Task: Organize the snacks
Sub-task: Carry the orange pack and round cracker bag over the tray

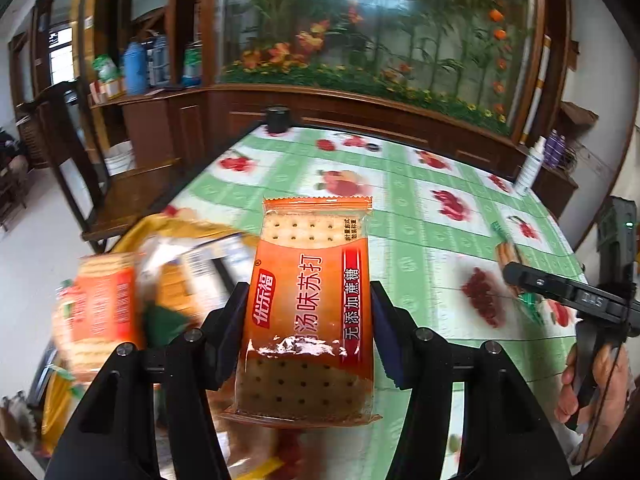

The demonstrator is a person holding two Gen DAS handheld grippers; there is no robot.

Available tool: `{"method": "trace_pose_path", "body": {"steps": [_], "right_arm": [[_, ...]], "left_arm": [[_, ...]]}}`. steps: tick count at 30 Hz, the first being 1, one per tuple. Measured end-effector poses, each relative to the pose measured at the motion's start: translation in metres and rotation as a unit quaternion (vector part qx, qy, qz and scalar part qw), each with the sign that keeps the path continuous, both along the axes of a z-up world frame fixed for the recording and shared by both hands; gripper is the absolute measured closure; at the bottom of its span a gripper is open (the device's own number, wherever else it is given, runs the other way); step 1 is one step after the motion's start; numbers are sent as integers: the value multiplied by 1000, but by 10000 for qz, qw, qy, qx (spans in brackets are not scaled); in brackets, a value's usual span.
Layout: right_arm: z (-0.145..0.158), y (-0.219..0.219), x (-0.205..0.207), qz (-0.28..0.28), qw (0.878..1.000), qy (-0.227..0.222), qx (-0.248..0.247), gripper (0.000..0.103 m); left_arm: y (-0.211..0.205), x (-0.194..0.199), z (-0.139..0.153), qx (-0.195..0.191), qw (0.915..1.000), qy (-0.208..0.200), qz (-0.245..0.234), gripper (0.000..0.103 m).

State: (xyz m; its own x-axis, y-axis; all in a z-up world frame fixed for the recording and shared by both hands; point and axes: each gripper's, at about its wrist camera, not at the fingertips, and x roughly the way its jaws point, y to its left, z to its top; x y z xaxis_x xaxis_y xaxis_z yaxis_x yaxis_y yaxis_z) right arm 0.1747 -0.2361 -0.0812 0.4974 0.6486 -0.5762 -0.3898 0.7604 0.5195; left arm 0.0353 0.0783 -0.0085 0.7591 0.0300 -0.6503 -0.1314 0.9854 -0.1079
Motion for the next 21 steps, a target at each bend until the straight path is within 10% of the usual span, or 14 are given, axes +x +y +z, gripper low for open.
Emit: {"method": "trace_pose_path", "body": {"steps": [21], "right_arm": [[39,159,-50,1439,9876,-617,-94,26]], "left_arm": [[73,-48,10,212,9957,-315,846,47]]}}
